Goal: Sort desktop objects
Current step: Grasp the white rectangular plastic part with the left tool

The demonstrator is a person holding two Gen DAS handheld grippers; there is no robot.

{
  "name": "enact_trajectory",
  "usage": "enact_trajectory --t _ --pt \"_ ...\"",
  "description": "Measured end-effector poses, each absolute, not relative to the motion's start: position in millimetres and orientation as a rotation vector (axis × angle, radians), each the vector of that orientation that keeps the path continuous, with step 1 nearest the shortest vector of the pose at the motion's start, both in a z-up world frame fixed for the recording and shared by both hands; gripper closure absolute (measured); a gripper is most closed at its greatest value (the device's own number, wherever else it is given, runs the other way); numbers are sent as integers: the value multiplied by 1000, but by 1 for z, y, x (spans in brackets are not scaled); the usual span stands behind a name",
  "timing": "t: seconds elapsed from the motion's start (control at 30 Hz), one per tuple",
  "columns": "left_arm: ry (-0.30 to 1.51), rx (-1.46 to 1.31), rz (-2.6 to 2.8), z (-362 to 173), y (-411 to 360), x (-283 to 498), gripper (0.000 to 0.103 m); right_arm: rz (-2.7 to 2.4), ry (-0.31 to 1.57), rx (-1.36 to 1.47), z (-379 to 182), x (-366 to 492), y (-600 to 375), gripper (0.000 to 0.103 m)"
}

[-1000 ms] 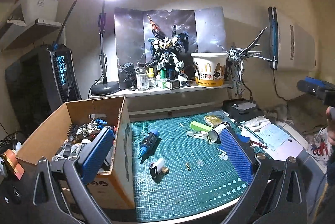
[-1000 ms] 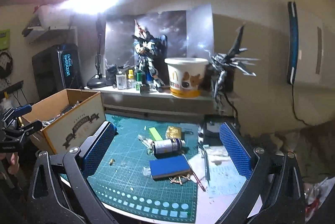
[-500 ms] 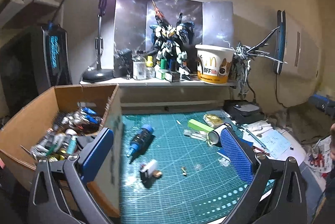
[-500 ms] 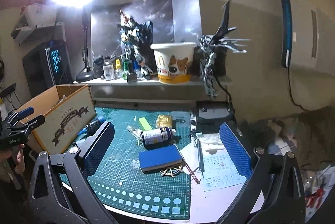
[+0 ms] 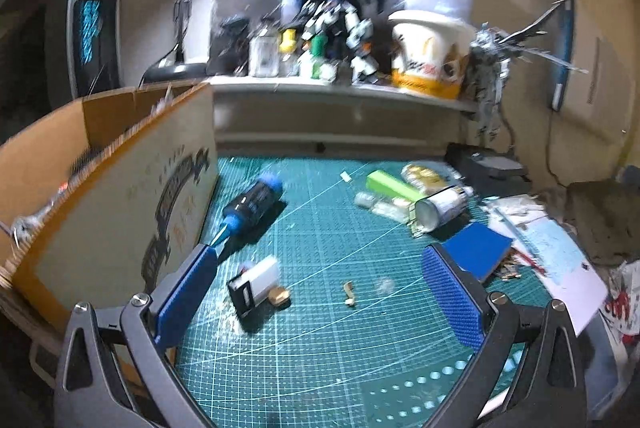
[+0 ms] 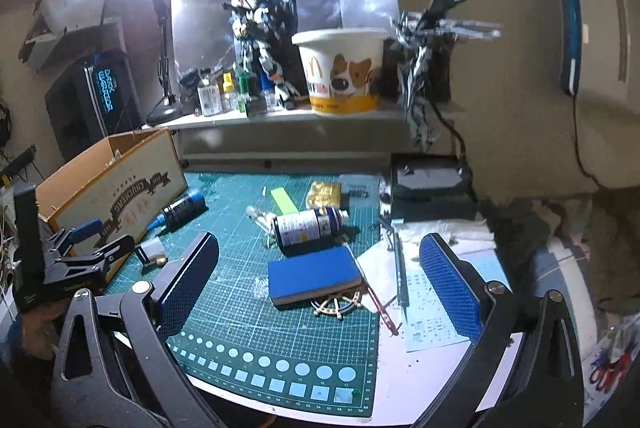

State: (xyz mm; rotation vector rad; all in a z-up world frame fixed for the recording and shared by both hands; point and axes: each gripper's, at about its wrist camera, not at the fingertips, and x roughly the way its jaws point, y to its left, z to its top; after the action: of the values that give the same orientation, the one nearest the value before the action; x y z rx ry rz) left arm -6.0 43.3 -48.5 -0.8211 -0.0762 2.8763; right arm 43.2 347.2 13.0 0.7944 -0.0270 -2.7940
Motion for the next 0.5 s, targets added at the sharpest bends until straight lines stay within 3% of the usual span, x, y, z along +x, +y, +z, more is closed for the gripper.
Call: enact_trajectory --t 0.43,0.5 --pt "-247 -1074 2969 -99 33 -53 6 -2723 -83 855 -8 21 355 2" --pt "-277 -1113 2980 -102 31 -62 12 -2704 -98 869 -13 16 356 2"
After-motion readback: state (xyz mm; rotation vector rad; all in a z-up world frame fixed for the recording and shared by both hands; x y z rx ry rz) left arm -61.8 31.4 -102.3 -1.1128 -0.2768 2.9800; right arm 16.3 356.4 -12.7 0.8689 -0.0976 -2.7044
